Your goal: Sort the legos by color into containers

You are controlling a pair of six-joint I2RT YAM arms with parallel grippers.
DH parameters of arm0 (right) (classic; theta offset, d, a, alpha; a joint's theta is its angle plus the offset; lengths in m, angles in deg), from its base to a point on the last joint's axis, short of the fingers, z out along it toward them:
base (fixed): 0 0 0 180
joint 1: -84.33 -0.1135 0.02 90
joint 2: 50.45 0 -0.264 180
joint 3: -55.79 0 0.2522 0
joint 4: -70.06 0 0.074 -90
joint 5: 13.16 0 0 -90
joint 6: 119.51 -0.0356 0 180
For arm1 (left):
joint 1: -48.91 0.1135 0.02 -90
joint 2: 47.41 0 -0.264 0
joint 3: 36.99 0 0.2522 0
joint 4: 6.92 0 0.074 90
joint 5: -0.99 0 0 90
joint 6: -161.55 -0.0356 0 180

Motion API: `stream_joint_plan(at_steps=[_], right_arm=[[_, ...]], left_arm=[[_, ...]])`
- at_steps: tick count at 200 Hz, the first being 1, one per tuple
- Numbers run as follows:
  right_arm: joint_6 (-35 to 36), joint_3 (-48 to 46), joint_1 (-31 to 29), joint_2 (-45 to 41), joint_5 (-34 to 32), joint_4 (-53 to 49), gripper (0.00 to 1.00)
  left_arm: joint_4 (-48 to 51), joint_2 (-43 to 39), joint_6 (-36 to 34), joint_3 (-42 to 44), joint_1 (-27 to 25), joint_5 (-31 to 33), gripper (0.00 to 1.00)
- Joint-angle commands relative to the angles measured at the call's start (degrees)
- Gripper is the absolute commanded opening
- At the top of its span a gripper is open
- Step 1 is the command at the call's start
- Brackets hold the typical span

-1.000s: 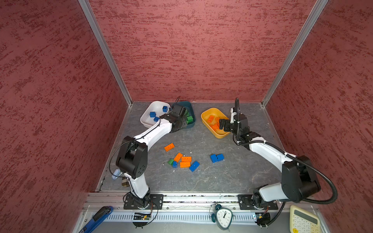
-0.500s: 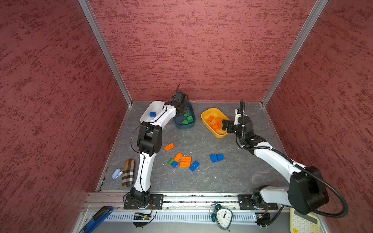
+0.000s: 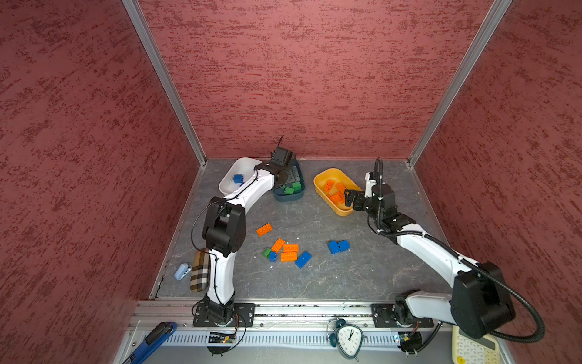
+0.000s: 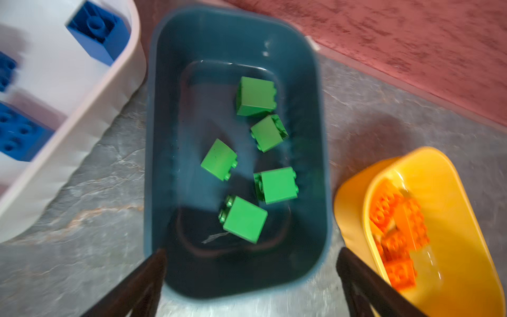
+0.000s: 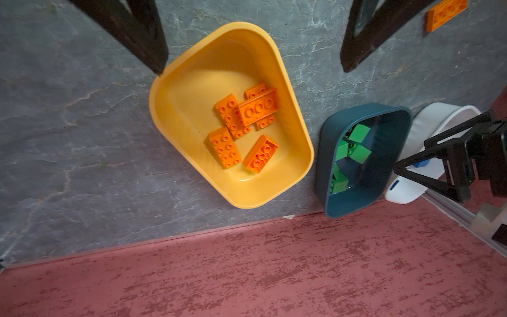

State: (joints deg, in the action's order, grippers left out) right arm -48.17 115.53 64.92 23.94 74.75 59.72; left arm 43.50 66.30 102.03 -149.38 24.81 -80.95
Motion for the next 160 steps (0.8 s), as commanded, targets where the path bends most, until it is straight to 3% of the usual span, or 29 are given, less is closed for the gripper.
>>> stream_joint_plan(at_steps=[1,51,94,131,160], right_arm=[[-0.1,-0.2,-0.6,1.0,5.4,3.8,0.99],[0.9,-0.1,-1.1,1.9,2.9,5.2,0.99],[-0.8,-1.1,-1.2,2.9,0.8,8.7,0.99],[-1.6,0.0,-1.2,4.5,1.2,9.3,0.99],[-1.1,1.3,-1.2,5.5,3.1,9.0,0.99]], left_arm=[[-1.9,-6.5,-3.7,6.0,-1.4,2.7,0.99],[0.1,-21.1,-8.6,24.8,-4.3,0.8,1.00],[11.0,-28.8,-7.2,33.6,-4.6,-3.3,1.00],[14.1,-31.8,-6.5,39.8,-4.6,-5.9,1.00],[13.1,-30.6,-8.1,42.7,-4.7,-8.9,0.86]])
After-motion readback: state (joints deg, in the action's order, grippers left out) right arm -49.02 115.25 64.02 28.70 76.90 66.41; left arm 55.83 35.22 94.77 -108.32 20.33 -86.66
